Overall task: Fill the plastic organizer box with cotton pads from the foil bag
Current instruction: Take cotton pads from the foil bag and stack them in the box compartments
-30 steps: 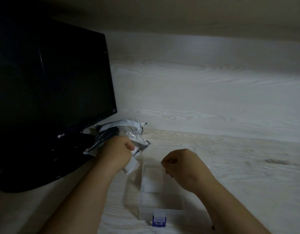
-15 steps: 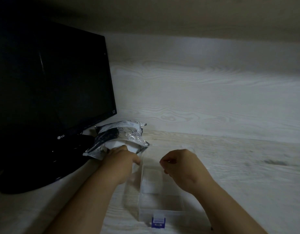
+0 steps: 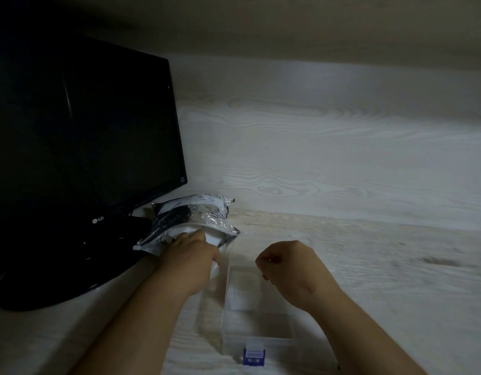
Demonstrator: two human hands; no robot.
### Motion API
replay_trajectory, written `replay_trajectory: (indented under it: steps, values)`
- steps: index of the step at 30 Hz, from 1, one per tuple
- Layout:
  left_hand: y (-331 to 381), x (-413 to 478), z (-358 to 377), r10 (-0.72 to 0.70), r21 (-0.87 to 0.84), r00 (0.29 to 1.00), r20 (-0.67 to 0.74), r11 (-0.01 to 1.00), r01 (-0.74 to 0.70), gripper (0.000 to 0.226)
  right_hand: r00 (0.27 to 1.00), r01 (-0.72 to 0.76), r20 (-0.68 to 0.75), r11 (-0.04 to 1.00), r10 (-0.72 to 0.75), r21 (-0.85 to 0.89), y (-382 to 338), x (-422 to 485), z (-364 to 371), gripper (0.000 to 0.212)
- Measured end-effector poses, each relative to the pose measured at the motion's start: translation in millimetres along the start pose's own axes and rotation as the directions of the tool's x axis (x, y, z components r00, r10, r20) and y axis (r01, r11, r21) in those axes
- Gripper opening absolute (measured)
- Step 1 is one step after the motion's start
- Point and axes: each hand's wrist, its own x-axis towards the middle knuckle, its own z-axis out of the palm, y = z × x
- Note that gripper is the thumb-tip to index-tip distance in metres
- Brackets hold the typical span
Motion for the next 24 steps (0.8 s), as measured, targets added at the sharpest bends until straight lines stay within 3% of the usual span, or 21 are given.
replay_trajectory:
  steps: [2, 8, 14, 17, 20, 24]
  values:
    - [-0.1, -0.4, -0.8, 0.002, 0.021, 1.0, -0.006, 1.0, -0.002, 0.023, 1.0, 0.001, 0.003, 1.0, -0.001, -0.001, 0.2, -0.1, 0.4, 0.019]
    - [3.5, -3.7, -6.8, 0.021, 0.099, 1.0, 0.016, 0.995, -0.022, 0.024, 1.0, 0.004, 0.009, 1.0, -0.004, -0.004, -0.4, 0.4, 0.8, 0.018]
    - [5.8, -6.7, -8.6, 0.025, 0.071, 0.999, 0.036, 0.997, -0.028, 0.015, 1.0, 0.011, 0.003, 1.0, -0.011, 0.0, -0.4, -0.2, -1.6, 0.019]
    - [6.0, -5.8, -8.8, 0.018, 0.041, 0.998, 0.06, 0.999, -0.02, 0.018, 1.0, 0.007, 0.001, 1.0, -0.007, 0.006, 0.3, -0.3, -1.1, 0.02]
    - [4.8, -5.2, -8.1, -0.006, 0.0, 0.996, 0.087, 1.0, 0.006, 0.037, 1.0, 0.009, -0.001, 1.0, -0.009, 0.0, 1.0, 0.1, -0.5, 0.019]
    - [4.4, -3.2, -8.2, -0.002, 0.092, 0.998, 0.058, 0.996, -0.003, 0.026, 1.0, 0.014, -0.005, 1.0, -0.014, -0.016, 1.9, 0.9, -0.1, 0.019]
